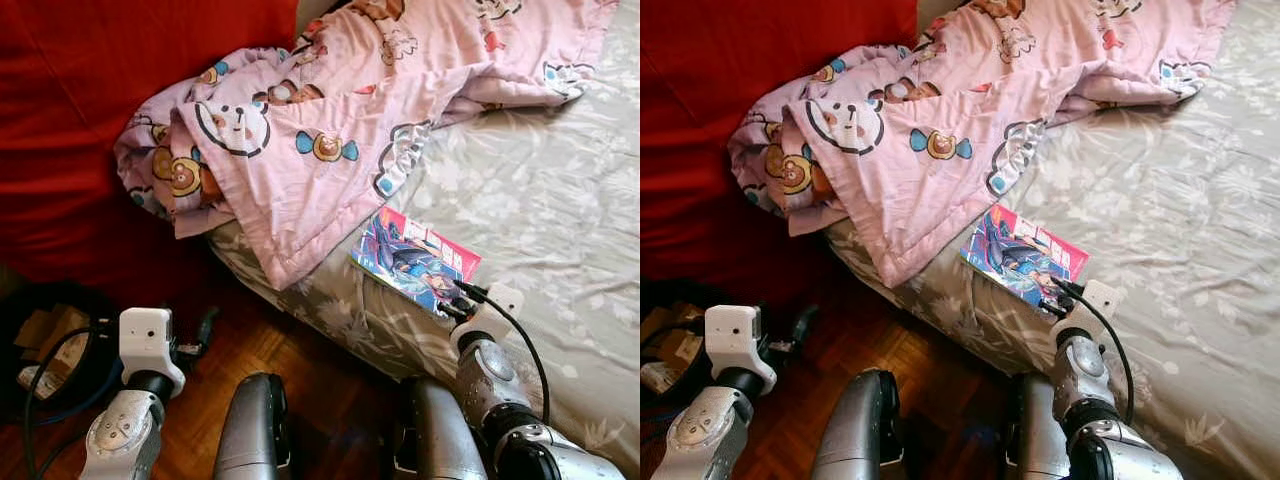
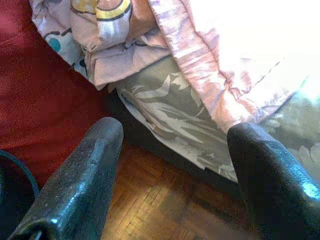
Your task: Clean up the room
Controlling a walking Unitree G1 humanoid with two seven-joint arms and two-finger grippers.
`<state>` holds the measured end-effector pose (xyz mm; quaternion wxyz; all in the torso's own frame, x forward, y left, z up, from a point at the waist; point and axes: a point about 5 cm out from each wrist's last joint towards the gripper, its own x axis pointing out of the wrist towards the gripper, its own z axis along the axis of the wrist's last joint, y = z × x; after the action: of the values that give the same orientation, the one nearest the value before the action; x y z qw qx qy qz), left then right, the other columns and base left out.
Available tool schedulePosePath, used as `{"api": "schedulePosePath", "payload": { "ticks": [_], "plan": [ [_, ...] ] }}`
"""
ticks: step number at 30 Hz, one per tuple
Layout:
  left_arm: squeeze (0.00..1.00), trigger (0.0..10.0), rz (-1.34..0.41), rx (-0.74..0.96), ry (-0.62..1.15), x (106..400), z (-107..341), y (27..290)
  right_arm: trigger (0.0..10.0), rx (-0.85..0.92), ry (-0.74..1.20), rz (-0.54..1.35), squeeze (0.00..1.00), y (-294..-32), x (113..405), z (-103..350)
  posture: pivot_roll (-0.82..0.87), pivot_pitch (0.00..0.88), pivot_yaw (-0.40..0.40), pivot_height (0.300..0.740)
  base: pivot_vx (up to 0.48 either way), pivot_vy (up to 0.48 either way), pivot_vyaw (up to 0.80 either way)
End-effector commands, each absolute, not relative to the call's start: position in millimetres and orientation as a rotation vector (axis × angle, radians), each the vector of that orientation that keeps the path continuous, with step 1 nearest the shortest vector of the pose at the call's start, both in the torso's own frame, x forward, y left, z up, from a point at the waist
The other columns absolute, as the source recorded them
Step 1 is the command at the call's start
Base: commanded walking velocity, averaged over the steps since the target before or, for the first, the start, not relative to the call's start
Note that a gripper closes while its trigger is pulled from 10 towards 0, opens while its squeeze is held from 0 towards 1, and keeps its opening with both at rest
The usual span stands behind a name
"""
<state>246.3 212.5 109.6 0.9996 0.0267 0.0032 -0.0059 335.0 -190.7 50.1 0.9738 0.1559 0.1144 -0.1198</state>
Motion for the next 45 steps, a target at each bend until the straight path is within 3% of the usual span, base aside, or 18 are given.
{"api": "schedulePosePath", "payload": {
  "ticks": [1,11,13,18,27,33,39,45],
  "plan": [
    [0.00,10.0,0.005,0.072,0.035,244,100,214,0.0,0.278,0.187,-0.228,0.00,-189,331,50,0.09,0.192,0.038,0.597,0.000,0.000,0.00],
    [0.00,10.0,0.008,0.038,0.030,249,92,205,0.0,0.195,0.049,-0.126,0.00,-182,313,57,0.04,0.166,0.002,0.597,0.000,0.000,0.00],
    [0.00,10.0,0.028,0.015,0.030,248,89,205,10.0,0.164,0.029,-0.062,0.00,-174,307,59,0.03,0.157,-0.012,0.597,0.000,0.000,0.00],
    [0.00,10.0,0.046,-0.013,0.032,246,83,202,10.0,0.170,0.047,-0.004,0.00,-168,299,53,0.03,0.148,-0.020,0.597,0.000,0.000,0.00],
    [0.00,10.0,0.103,-0.047,0.096,237,62,210,10.0,0.076,0.234,0.023,0.00,-170,290,22,0.03,0.108,-0.020,0.662,0.000,0.000,0.00],
    [0.00,10.0,0.142,-0.024,0.194,226,33,222,10.0,0.042,0.375,-0.016,0.00,-181,268,-8,0.03,0.068,-0.012,0.697,0.000,0.000,0.00],
    [0.00,10.0,0.154,-0.029,0.420,202,-16,235,10.0,0.004,0.523,-0.048,0.00,-187,244,-35,0.03,0.017,-0.012,0.737,0.000,0.000,0.00],
    [0.00,10.0,0.176,-0.060,0.589,184,-48,240,10.0,0.001,0.667,-0.079,0.00,-194,222,-55,0.03,0.000,-0.011,0.740,0.000,0.000,0.00]
  ]
}}
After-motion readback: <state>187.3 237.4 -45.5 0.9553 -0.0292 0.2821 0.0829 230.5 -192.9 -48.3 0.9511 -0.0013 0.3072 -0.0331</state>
